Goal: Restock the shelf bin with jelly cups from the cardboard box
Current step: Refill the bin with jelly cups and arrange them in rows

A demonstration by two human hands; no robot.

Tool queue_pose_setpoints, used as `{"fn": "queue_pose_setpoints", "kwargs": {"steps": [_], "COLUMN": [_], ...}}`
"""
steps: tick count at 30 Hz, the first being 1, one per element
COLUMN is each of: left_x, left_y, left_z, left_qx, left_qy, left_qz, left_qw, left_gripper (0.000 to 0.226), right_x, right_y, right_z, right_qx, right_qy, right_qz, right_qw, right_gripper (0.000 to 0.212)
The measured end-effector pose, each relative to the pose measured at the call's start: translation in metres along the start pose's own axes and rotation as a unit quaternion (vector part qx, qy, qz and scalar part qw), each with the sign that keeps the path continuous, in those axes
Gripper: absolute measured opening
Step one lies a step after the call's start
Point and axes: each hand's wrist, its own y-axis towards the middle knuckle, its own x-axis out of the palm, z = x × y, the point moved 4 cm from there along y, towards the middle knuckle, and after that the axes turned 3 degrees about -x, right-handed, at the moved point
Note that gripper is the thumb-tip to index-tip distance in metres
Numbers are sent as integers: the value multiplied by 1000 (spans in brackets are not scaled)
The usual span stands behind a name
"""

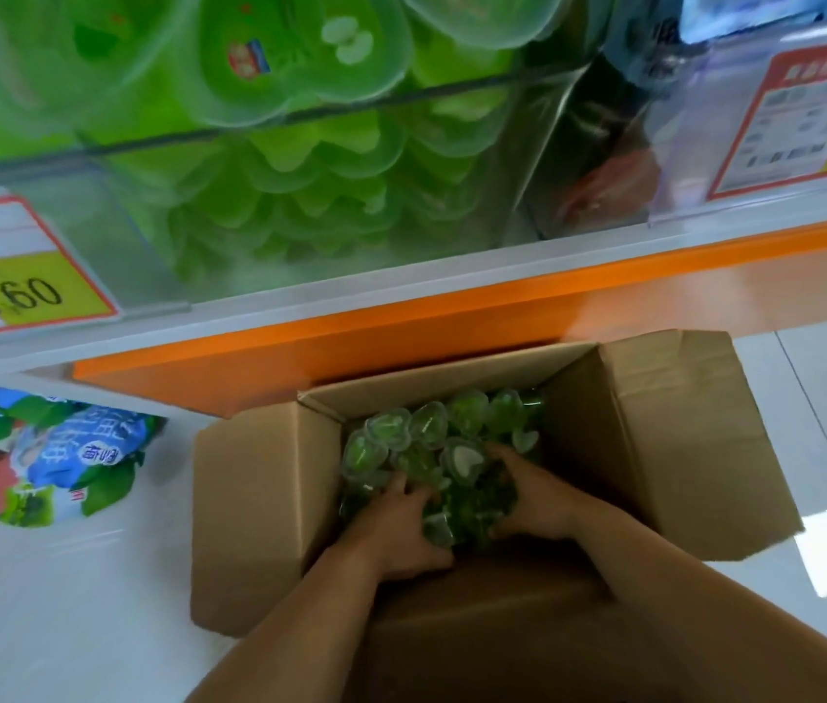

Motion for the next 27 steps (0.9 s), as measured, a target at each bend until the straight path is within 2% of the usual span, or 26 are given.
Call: {"fn": "queue_pose_setpoints", "kwargs": {"steps": [2, 5, 9, 12, 16, 20, 27], "left_x": [2, 2, -8, -12, -29, -35, -13], "left_y": [-1, 0, 4, 2, -5, -9, -4], "left_z": [1, 4, 0, -4, -6, -11, -11], "left_qx": [13, 24, 13, -5, -36, -52, -40], "left_qy": [25, 28, -26, -43, -90, -108, -134], "left_qz": [6, 19, 28, 38, 88, 112, 83], "left_qw": [1000, 999, 999, 998, 991, 986, 987], "left_gripper": [75, 67, 53, 44, 26, 29, 32], "right_x": [2, 4, 3, 8, 16, 17, 11], "right_y": [6, 10, 14, 16, 23, 28, 26], "right_z": [1, 0, -4, -8, -14, -20, -18], "right_qx": [-19, -21, -47, -54, -42, -62, -53], "right_qy": [-13, -95, -129, -208, -305, -331, -240], "right_qz": [14, 15, 43, 14, -31, -22, 23], "right_qw": [1000, 995, 990, 977, 951, 941, 969], "right_gripper": [117, 111, 101, 102, 107, 91, 46]}}
